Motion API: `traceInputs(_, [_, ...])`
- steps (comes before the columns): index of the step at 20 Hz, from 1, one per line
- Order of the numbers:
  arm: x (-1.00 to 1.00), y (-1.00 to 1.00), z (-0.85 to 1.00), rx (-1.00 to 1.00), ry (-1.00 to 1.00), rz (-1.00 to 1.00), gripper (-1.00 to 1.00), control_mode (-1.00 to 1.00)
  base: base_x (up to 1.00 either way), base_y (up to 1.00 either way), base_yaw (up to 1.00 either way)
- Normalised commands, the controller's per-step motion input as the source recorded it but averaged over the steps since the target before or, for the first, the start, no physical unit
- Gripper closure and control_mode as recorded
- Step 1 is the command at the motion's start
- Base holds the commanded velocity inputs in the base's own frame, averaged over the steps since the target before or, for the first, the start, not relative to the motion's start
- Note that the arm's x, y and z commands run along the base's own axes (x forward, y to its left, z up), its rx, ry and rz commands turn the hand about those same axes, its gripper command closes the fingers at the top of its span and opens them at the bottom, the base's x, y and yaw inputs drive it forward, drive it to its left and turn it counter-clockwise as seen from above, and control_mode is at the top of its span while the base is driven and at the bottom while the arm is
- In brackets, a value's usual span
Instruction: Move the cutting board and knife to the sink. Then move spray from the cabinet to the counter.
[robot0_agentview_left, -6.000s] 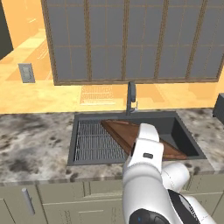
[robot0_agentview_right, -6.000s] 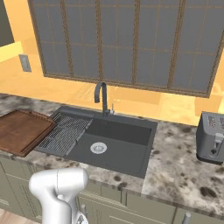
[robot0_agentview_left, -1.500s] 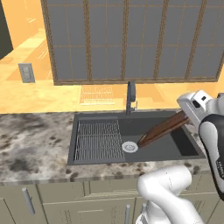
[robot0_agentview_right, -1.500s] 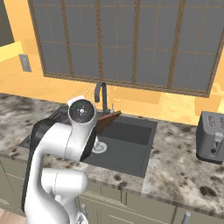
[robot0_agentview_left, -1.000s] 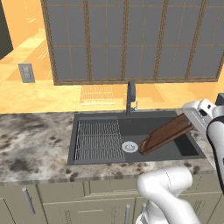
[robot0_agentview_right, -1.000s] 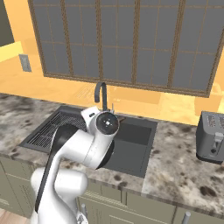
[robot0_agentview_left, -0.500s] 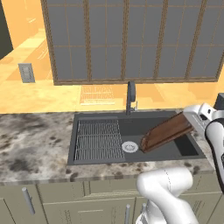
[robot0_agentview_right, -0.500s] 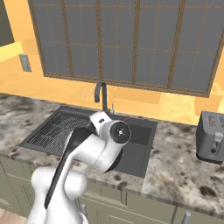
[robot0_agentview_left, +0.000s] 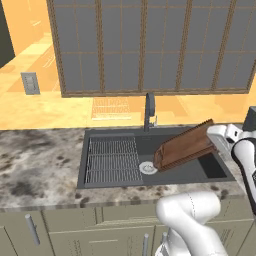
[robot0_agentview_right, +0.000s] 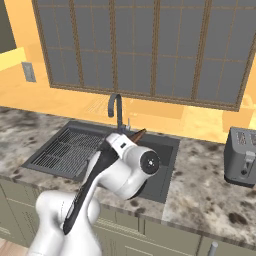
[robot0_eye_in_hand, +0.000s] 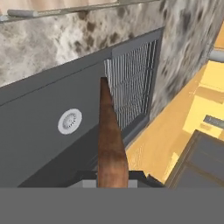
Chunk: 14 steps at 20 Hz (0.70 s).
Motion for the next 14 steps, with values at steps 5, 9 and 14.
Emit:
traceInputs(5, [0.27,-0.05,-0.31,0.00,-0.01,0.16,1.00,-1.00,0.00,0.00,0.00])
traceInputs(9, [0.33,-0.09,-0.25,0.00,0.00,0.14,1.00,-1.00,0.00,0.00,0.00])
traceInputs(14, [0.32,-0.14,-0.23,0.00,0.00,0.07,1.00,-1.00,0.00,0.00,0.00])
